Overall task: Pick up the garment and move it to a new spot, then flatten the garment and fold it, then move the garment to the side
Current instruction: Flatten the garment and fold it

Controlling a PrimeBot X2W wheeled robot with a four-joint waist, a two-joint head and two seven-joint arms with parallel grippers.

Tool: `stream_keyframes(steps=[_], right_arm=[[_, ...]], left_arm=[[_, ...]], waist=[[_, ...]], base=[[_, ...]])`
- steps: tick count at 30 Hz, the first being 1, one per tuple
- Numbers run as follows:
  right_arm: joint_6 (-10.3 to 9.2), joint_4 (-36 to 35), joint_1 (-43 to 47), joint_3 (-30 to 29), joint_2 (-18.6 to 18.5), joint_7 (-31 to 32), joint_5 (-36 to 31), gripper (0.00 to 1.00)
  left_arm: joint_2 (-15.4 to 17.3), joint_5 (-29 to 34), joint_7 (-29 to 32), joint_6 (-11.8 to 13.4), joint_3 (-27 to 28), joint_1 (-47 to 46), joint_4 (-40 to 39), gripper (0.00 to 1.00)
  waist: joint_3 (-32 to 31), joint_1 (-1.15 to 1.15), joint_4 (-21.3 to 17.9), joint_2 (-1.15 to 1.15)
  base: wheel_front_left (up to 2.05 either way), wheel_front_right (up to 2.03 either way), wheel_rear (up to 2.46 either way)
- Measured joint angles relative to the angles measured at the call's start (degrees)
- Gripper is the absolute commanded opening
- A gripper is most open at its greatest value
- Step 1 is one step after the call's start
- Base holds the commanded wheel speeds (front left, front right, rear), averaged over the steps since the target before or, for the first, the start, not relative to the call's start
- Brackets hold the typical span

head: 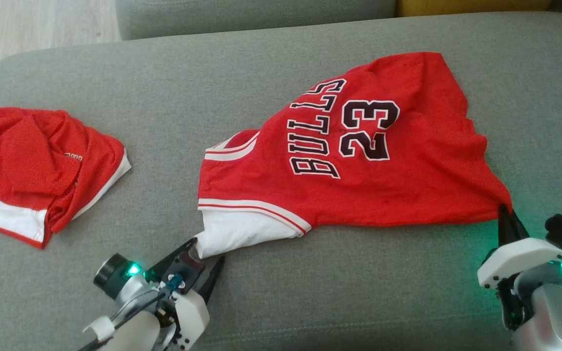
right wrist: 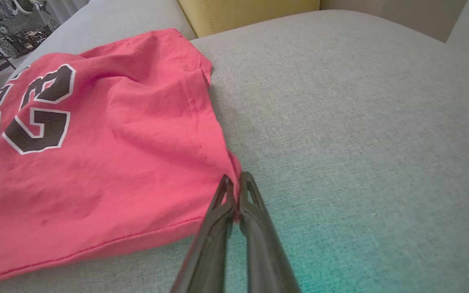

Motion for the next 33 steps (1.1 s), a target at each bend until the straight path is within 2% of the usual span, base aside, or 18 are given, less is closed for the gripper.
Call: stream_keyframes(steps=[7, 8, 9, 10, 13, 16, 17, 18, 20, 23, 26, 29, 31, 33], right_arm=[[0.00, -0.57, -0.04, 0.34, 0.04, -0.01, 0.07, 0.00], [0.00, -0.58, -0.04, 0.46, 0.04, -0.01, 0.08, 0.00], [0.00, -0.60, -0.04, 0.58, 0.04, -0.01, 0.09, 0.00], [0.00, -0.62, -0.04, 0.77, 0.04, -0.01, 0.10, 0.00], [0.00, -0.89, -0.04, 1.26, 0.02, -0.01, 0.58, 0.00], [0.00, -1.27, -0.04, 2.23, -0.19, -0.01, 0.56, 0.00], [0.00, -1.46, -0.03, 2.93, -0.49, -0.01, 0.54, 0.00], [0.00, -1.83, -0.04, 4.01, -1.16, -0.01, 0.38, 0.00], [0.00, -2.14, -0.04, 5.60, -2.15, 0.01, -0.08, 0.00], [0.00, -3.56, -0.25, 8.75, -4.31, 0.60, -0.63, 0.00], [0.00, -5.36, -1.46, 13.10, -6.65, 1.97, 0.46, 0.00], [0.00, -8.03, -3.88, 15.72, -8.36, 3.76, 4.92, 0.00], [0.00, -9.20, -5.03, 16.51, -9.48, 4.21, 5.46, 0.00], [0.00, -11.11, -7.58, 17.25, -11.62, 5.08, 6.65, 0.00]], left_arm=[[-0.48, -0.10, 0.13, -0.10, -0.34, -2.00, 2.91, 1.00], [-0.63, -0.58, 0.11, -0.21, -0.34, -2.20, 3.28, 0.82], [-0.78, -1.10, 0.04, -0.67, -0.36, -2.43, 3.72, 0.26], [-0.93, -1.37, 0.04, -0.98, -0.53, -2.58, 4.05, 0.00], [-1.38, -2.52, 0.04, -1.76, -0.91, -2.82, 4.65, 0.00], [-2.47, -7.33, 0.47, -3.22, 0.16, -2.68, 5.00, 0.00], [-2.96, -9.61, 0.66, -3.59, 0.48, -2.54, 4.82, 0.00], [-4.05, -15.89, 1.65, -3.71, 1.26, -1.91, 3.31, 0.00], [-4.27, -23.94, 3.65, -3.70, -0.96, -0.97, -1.35, 0.00], [-2.69, -37.18, 7.53, -3.71, -4.27, 0.04, -11.90, 0.00], [1.43, -47.19, 10.63, -3.98, -3.23, 0.02, -21.31, 0.00], [4.37, -54.17, 12.67, -3.96, 1.02, 0.07, -27.72, 0.00], [4.77, -55.98, 13.28, -3.79, 2.56, 0.07, -29.96, 0.00], [4.85, -58.83, 14.21, -2.43, 5.08, 0.02, -34.10, 0.00]], waist=[[0.25, 0.00, -0.35, 0.00], [0.27, 0.00, -0.34, 0.00], [0.28, 0.00, -0.33, 0.00], [0.29, 0.00, -0.31, 0.00], [0.16, 0.00, -0.17, 0.00], [-0.34, 0.00, 0.02, 0.00], [-0.57, 0.00, 0.07, 0.00], [-1.15, 0.00, 0.19, 0.00], [-1.84, 0.00, 0.27, 0.00], [-3.01, 0.00, 0.46, 0.00], [-4.48, 0.00, 0.62, 0.00], [-6.17, 0.00, 0.50, 0.00], [-6.68, 0.00, 0.38, 0.00], [-7.51, 0.00, 0.07, 0.00]], base=[[0.00, 0.00, 0.00], [0.00, 0.00, 0.00], [0.00, 0.00, 0.00], [0.00, 0.00, 0.00], [0.00, 0.00, 0.00], [0.00, 0.00, 0.00], [0.00, 0.00, 0.00], [0.00, 0.00, 0.00], [0.00, 0.00, 0.00], [0.00, 0.00, 0.00], [0.00, 0.00, 0.00], [0.00, 0.00, 0.00], [0.00, 0.00, 0.00], [0.00, 0.00, 0.00]])
